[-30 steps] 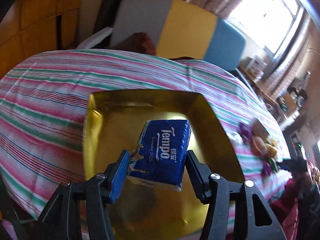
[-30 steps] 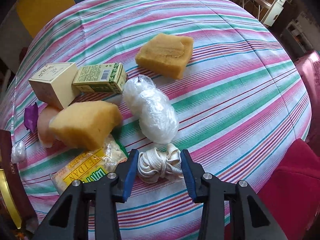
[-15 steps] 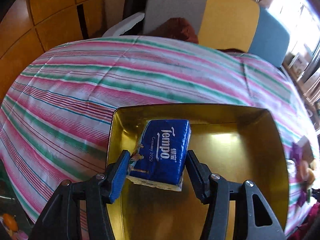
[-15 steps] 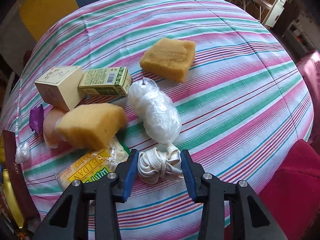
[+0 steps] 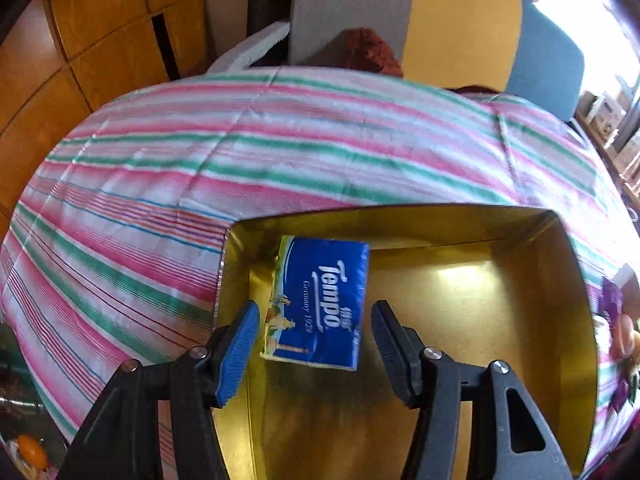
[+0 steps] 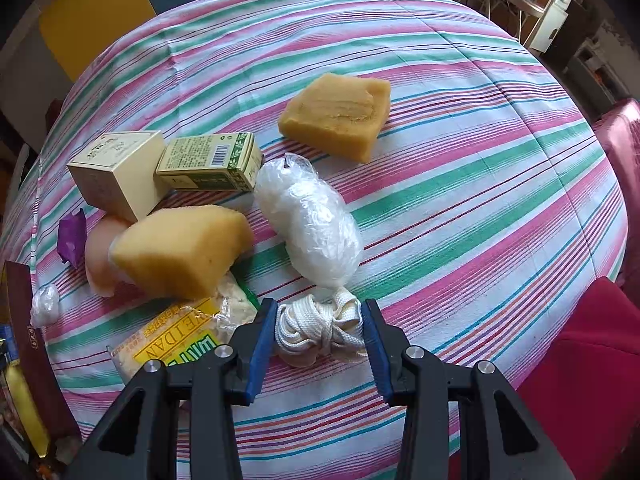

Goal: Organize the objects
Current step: 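Release the tissue pack into the tray with left tool while right tool grasps rope bundle, then carry the white rope bundle into the gold tray and open the right tool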

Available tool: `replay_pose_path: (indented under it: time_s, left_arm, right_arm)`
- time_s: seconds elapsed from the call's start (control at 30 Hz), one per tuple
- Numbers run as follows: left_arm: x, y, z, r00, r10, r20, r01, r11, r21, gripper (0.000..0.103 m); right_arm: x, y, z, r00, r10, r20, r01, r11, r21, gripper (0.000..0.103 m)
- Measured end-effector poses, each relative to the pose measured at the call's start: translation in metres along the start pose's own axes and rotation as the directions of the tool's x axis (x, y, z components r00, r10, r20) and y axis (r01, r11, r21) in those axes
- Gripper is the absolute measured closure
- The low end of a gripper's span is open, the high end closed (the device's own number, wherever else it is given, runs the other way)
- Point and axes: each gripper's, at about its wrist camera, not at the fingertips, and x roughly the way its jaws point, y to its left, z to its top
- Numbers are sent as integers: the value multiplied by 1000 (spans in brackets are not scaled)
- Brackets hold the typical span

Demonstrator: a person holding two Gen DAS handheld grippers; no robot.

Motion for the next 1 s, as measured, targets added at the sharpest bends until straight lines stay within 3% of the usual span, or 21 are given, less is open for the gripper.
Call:
replay_pose_path:
  time_s: [0.13,0.33,0.5,0.63,0.77,0.9,1.0]
  left_arm:
    - [-48,8,-11,993,-27,118,27,1000,2,44]
    - [-105,22,-56,961,-119,250,123,992,1,44]
    - [-117,26,-87,962,-127,242,134,991,-14,45]
    - [-122,37,-101,960,-142,241,160,985,-56,46]
    - [-132,49,-112,949,-160,270,189,978,-87,45]
    - [-139,67,-122,945,-158,286,201,972,-125,45]
    - [-139,80,-129,946,-151,286,199,968,-150,45]
  right_arm:
    - [-9,-4,-5,1000,19,23,-19,1000,12,60]
    - [-36,-5,-19,990,69,120,-73,997,26,60]
    - [-70,23,-22,965,131,229,-129,991,-24,60]
    - [-102,84,-29,930,263,257,-218,957,-191,60]
    - [-122,186,-60,891,407,201,-290,851,-438,60]
    - [-121,302,-104,855,516,50,-367,669,-646,60]
    - [-108,382,-137,849,524,-64,-392,544,-742,60]
